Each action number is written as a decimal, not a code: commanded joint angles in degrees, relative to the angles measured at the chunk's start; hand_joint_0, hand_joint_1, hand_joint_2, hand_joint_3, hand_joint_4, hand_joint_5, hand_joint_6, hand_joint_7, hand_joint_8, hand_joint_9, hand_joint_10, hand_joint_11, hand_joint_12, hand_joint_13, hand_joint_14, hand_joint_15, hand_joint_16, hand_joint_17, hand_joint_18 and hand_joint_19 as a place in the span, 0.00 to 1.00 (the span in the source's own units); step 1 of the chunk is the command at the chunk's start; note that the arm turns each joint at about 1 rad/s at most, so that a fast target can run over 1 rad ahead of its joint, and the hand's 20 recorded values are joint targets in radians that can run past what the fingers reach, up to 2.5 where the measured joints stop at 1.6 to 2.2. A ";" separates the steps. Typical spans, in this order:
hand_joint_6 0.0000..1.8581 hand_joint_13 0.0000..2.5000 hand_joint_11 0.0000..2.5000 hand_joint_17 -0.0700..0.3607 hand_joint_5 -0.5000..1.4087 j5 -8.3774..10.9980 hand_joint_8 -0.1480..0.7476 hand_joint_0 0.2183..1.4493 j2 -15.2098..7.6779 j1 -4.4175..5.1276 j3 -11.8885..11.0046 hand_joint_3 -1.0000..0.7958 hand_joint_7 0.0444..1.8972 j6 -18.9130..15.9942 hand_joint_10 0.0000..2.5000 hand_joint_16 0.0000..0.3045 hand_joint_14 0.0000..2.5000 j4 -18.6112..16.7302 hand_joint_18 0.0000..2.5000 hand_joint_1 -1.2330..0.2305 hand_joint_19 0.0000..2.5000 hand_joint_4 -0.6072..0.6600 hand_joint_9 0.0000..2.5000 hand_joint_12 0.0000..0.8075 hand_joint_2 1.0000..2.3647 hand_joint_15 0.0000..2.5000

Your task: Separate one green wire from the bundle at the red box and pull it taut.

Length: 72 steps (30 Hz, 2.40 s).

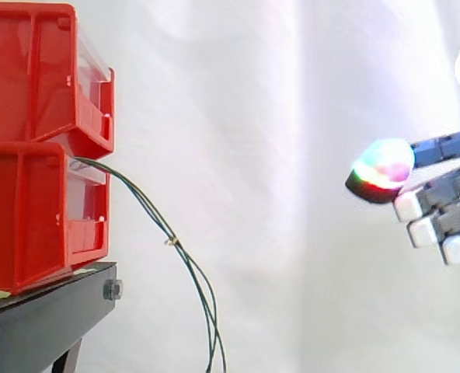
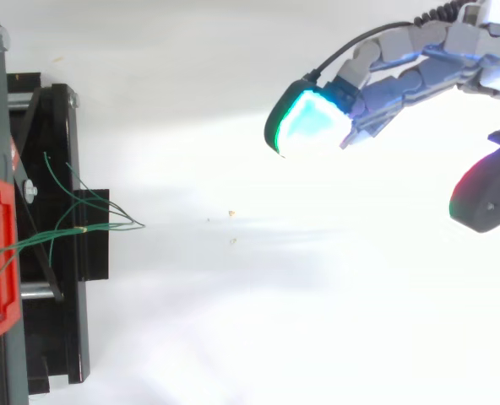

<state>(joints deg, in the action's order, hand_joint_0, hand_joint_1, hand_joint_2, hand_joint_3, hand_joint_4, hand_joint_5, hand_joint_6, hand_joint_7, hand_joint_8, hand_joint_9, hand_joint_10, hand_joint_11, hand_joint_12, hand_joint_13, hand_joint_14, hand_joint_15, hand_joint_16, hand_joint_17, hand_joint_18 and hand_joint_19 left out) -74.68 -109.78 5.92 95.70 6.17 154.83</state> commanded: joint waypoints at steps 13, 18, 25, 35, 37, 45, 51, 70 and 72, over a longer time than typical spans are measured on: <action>0.27 0.25 0.13 0.40 0.16 1.82 0.47 0.23 -2.81 0.59 -0.08 0.28 0.38 2.62 0.00 0.15 0.01 -6.03 0.19 0.43 0.17 0.65 0.24 0.43 0.00 0.14; 0.27 0.25 0.13 0.40 0.16 3.31 0.47 0.23 -2.81 1.20 0.01 0.28 0.38 4.81 0.01 0.15 0.01 -7.35 0.19 0.44 0.17 0.65 0.24 0.43 0.00 0.14; 0.27 0.25 0.13 0.41 0.16 3.92 0.47 0.24 -6.24 1.38 -0.78 0.28 0.38 4.99 0.00 0.15 0.01 -8.66 0.19 0.45 0.18 0.65 0.25 0.44 0.00 0.14; 0.27 0.26 0.13 0.41 0.16 5.16 0.47 0.24 -7.30 1.46 -0.96 0.28 0.37 6.57 0.00 0.15 0.01 -10.07 0.19 0.45 0.18 0.65 0.26 0.44 0.00 0.15; 0.27 0.26 0.13 0.41 0.16 5.51 0.47 0.24 -7.30 1.46 -0.87 0.28 0.38 7.10 0.00 0.15 0.01 -10.16 0.19 0.45 0.18 0.65 0.26 0.43 0.00 0.15; 0.27 0.27 0.13 0.41 0.17 6.21 0.47 0.24 -13.01 1.46 -7.02 0.28 0.38 5.34 0.00 0.15 0.01 -8.40 0.19 0.45 0.18 0.65 0.26 0.44 0.00 0.15; 0.27 0.27 0.13 0.41 0.17 5.68 0.47 0.24 -19.34 0.85 -14.49 0.28 0.38 3.41 0.01 0.16 0.01 -6.91 0.20 0.45 0.19 0.65 0.26 0.44 0.00 0.15; 0.27 0.27 0.13 0.41 0.17 5.16 0.47 0.24 -22.32 3.49 -16.34 0.28 0.38 9.30 0.00 0.16 0.01 -12.97 0.20 0.46 0.19 0.65 0.26 0.44 0.00 0.15; 0.27 0.27 0.13 0.42 0.17 5.16 0.47 0.24 -22.94 3.66 -17.57 0.28 0.38 9.21 0.01 0.16 0.01 -12.88 0.20 0.46 0.19 0.66 0.26 0.44 0.00 0.15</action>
<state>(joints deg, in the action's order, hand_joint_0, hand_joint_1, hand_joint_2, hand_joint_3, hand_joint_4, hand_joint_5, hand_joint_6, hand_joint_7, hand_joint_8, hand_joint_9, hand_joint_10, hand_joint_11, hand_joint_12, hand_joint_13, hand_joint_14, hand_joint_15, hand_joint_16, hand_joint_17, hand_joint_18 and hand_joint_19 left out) -69.48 -132.08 9.01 79.35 14.70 142.34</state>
